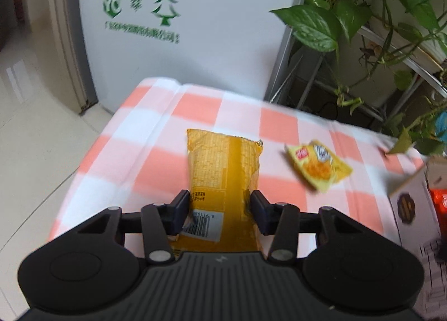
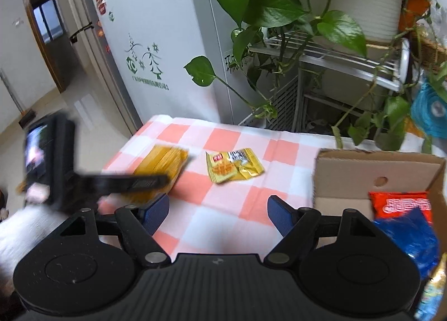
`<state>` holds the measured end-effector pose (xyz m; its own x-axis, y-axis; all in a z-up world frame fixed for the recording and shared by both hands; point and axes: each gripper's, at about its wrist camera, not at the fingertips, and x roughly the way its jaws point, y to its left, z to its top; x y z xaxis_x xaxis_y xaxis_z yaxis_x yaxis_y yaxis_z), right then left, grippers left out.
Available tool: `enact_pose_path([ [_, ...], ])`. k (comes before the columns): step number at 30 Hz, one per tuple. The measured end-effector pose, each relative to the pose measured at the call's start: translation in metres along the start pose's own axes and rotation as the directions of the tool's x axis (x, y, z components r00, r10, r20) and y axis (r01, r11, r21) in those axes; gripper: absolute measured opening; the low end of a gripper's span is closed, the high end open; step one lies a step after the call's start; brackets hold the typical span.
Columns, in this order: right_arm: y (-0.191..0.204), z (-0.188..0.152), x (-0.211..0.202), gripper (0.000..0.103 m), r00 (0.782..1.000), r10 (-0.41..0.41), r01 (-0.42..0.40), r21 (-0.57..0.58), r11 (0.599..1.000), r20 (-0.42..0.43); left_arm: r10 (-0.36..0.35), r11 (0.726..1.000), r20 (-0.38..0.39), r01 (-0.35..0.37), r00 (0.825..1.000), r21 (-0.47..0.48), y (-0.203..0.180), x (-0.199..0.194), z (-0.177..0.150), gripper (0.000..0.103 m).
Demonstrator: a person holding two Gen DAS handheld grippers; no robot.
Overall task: Organize snacks
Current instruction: 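Lift the yellow bread bag with left while right grasps the yellow biscuit packet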
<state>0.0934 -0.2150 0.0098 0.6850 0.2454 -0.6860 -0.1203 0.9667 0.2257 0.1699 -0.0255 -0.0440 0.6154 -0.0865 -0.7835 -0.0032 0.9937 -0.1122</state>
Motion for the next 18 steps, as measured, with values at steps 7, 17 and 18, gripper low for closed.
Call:
enact_pose_path([
  [7, 0.001, 0.01, 0.045, 0.081, 1.0, 0.023, -0.023, 0.043, 0.999, 0.009, 0.022, 0.998, -0.042, -0.025, 0.999, -0.054, 0.024, -0.025, -0.023, 0.047],
  [17, 0.001, 0.014, 0.105, 0.086, 1.0, -0.02, 0.02, 0.062, 0.998, 0.004, 0.02, 0.996, -0.054, -0.024, 0.998, -0.082, 0.028, -0.018, -0.028, 0.055],
  [18, 0.002, 0.014, 0.11, 0.086, 1.0, -0.025, 0.024, 0.048, 0.999, 0.005, 0.022, 0.997, -0.049, -0.026, 0.999, -0.075, 0.027, -0.018, -0.028, 0.058],
])
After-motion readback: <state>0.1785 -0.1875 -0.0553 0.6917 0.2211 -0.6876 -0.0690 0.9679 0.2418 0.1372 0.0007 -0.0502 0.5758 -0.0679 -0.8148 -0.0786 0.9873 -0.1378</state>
